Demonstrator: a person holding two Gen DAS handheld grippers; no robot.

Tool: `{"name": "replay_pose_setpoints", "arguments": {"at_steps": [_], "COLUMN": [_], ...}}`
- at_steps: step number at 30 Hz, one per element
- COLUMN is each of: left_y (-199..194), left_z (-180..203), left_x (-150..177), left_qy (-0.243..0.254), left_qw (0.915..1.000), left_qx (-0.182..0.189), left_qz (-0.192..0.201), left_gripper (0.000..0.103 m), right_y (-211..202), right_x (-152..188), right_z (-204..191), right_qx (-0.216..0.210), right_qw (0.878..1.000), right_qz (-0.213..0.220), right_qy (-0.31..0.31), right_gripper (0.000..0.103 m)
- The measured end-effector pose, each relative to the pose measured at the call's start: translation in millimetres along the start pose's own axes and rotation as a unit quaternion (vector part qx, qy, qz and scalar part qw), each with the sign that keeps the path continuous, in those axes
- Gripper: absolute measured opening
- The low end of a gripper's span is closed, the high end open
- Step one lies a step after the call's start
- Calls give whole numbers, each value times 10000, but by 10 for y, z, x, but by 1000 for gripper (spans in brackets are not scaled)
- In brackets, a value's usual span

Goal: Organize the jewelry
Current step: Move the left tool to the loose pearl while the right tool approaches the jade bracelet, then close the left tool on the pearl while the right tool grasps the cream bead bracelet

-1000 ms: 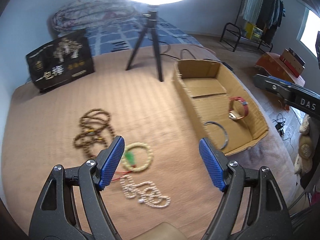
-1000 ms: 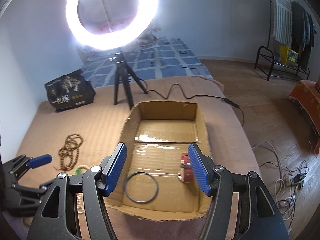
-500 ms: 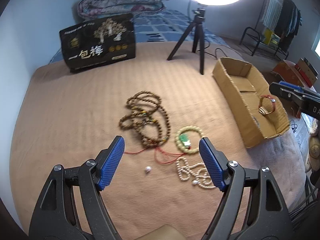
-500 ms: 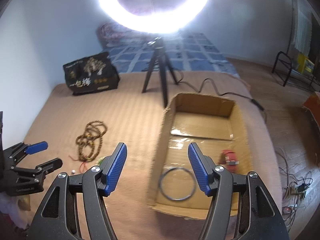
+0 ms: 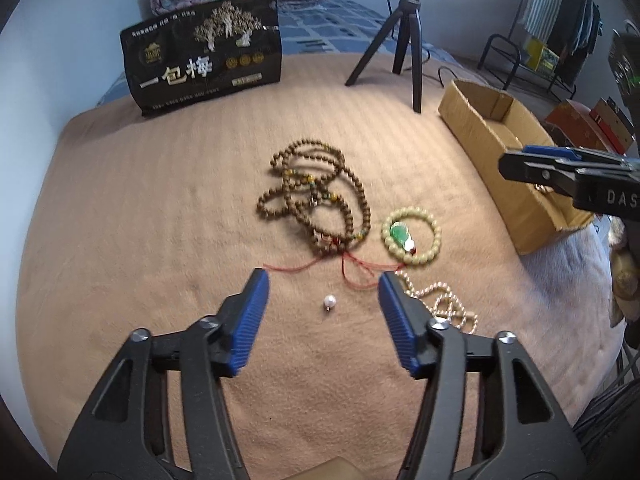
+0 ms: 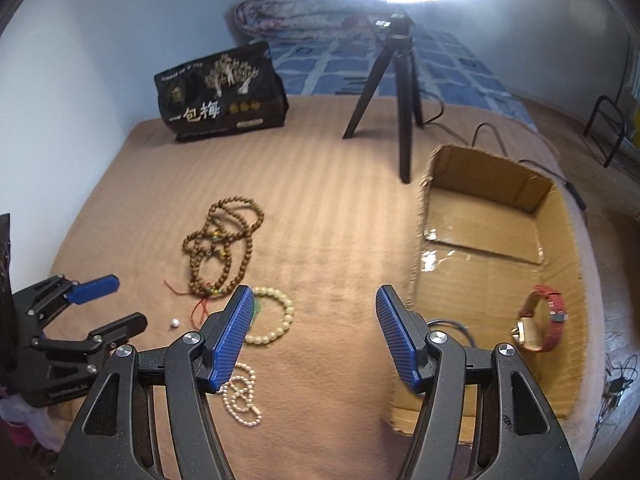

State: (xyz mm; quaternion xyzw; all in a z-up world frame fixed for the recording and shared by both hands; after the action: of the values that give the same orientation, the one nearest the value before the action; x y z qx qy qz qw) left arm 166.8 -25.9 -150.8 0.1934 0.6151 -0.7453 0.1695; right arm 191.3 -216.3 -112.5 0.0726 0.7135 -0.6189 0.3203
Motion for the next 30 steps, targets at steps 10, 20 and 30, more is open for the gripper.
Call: {"name": "replay_pose_setpoints", "arguments": {"at_steps": [10,20,30], "left_y": [179,308,434], "left_z": [-33,4,90], "left_x": [151,186,222], "left_qy": [134,390,629], "left_qw": [9994,9987,9973], "left_qx": [155,131,90], "left_qz": [-270,-300,-358], "left_gripper": [42,36,33], "right_y": [336,585,763], "right_x": [8,22,95], "right_z": [-105,-185,-237], "right_qx": [-401,-464,-382], "right_qw": [9981,9959,9951], "right_qz": [-462,-771,-914], "right_qy": [33,102,57], "right_gripper": [39,32,26]}}
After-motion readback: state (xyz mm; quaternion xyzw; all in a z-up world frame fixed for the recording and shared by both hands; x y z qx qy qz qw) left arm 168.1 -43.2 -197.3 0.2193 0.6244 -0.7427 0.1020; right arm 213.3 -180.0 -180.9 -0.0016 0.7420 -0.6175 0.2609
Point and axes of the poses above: each gripper's, at about its wrist camera, not at the fingertips, and y roughly the way its jaws point, z to its right, x to its underside, the point moved 2 cm from there along y, roughly the way its jaws point, and after that the axes turned 11 degrees about -y, right-handed, at the moved point
